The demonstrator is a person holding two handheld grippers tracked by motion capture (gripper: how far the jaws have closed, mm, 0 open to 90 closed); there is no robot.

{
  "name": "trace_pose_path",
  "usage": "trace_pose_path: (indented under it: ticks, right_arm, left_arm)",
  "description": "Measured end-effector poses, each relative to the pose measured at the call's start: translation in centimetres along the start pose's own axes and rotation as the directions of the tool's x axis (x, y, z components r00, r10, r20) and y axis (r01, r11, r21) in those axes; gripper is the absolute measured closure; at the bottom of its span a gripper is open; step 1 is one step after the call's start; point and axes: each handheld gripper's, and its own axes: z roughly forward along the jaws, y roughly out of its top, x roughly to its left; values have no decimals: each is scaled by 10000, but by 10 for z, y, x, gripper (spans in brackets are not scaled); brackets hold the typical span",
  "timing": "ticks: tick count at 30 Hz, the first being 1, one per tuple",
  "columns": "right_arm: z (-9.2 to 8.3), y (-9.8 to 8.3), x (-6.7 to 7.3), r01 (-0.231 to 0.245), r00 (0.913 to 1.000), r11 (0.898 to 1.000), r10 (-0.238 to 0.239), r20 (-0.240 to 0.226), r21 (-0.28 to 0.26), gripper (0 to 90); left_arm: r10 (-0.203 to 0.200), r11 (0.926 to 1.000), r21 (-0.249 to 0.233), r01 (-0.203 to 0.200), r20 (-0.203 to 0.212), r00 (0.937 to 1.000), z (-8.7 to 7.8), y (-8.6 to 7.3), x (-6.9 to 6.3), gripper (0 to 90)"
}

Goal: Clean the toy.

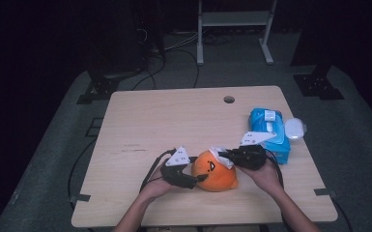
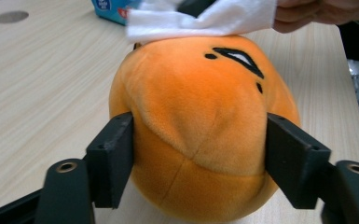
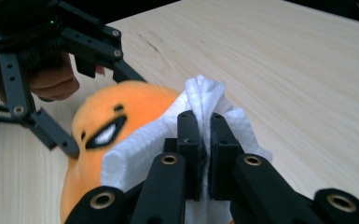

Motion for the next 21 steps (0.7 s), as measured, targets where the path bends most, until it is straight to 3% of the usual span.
trace_pose_path:
  ticks: [2,5,7,9,15,21]
  right_arm:
    - [0,-3,2,-33,10000,10000,33,-6,-9,848]
    - [2,-7,7,-12,10000,10000,11,-42,-31,848]
    - [2,-8,9,-48,9999,10000,48,-115,-58,849]
    - [2,-7,13,34,9999,10000,-35,-150,-31,849]
    - [2,5,25,394,9985,9992,-398,-384,-98,848]
    - [17,21,38,893,9927,9959,-899,-798,-120,848]
  left_arm:
    - [-352,9994,13,352,260,9990,-1,0,3,228]
    - [-1280,9913,-227,1298,688,9894,-3,1,8,144]
    - [-1435,9889,-289,1461,759,9867,-2,2,8,142]
    - [-1333,9906,-201,1350,703,9886,-1,2,6,170]
    - [-472,9988,-84,475,350,9983,0,6,-2,266]
    - [484,9988,70,-485,166,9987,-1,7,-11,299]
